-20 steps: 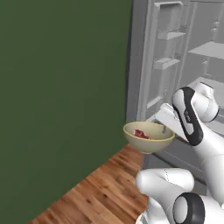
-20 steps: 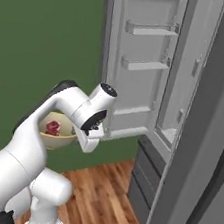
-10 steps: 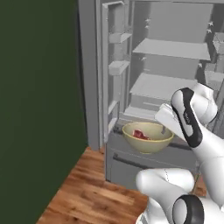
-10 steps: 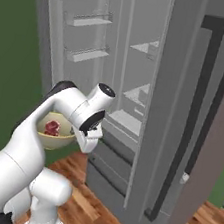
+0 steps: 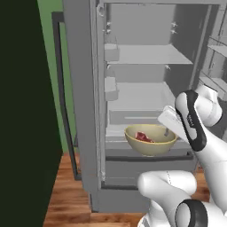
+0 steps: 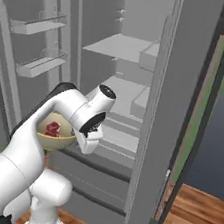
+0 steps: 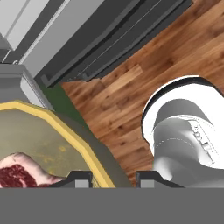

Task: Place one of the steaks on the plate and the other in the bowl. Then place the bowl in the fridge.

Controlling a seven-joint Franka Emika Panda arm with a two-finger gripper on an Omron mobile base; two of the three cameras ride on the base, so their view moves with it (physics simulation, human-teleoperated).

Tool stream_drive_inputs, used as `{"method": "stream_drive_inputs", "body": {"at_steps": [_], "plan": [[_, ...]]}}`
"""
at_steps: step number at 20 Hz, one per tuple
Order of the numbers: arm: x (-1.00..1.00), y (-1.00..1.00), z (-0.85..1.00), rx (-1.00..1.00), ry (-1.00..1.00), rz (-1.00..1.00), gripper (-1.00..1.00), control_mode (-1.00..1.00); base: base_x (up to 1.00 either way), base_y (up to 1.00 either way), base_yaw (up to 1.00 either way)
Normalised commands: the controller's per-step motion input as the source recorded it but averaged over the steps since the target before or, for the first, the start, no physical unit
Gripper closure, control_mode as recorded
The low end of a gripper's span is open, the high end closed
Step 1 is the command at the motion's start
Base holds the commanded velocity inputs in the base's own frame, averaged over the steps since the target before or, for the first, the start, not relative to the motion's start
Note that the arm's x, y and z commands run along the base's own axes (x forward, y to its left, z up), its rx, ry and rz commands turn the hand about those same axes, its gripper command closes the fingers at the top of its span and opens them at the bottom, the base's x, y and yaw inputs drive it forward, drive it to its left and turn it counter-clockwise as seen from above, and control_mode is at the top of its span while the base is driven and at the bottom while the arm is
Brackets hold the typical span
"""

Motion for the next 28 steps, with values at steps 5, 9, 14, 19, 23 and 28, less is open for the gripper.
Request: {"method": "stream_drive_inputs", "body": {"at_steps": [5, 9, 14, 19, 23, 28], "plan": [[0.0, 0.0, 0.0, 0.0, 0.0, 0.0, 1.0, 1.0, 0.32, -0.06, -0.26], [0.0, 0.0, 0.0, 0.0, 0.0, 0.0, 1.0, 1.0, 0.02, -0.28, -0.01], [0.0, 0.0, 0.0, 0.0, 0.0, 0.0, 1.0, 1.0, 0.47, 0.26, -0.13], [0.0, 0.0, 0.0, 0.0, 0.0, 0.0, 1.0, 1.0, 0.32, 0.04, -0.25], [0.0, 0.0, 0.0, 0.0, 0.0, 0.0, 1.0, 1.0, 0.25, 0.36, -0.13], [0.0, 0.0, 0.0, 0.0, 0.0, 0.0, 1.0, 1.0, 0.31, 0.37, -0.09]]}}
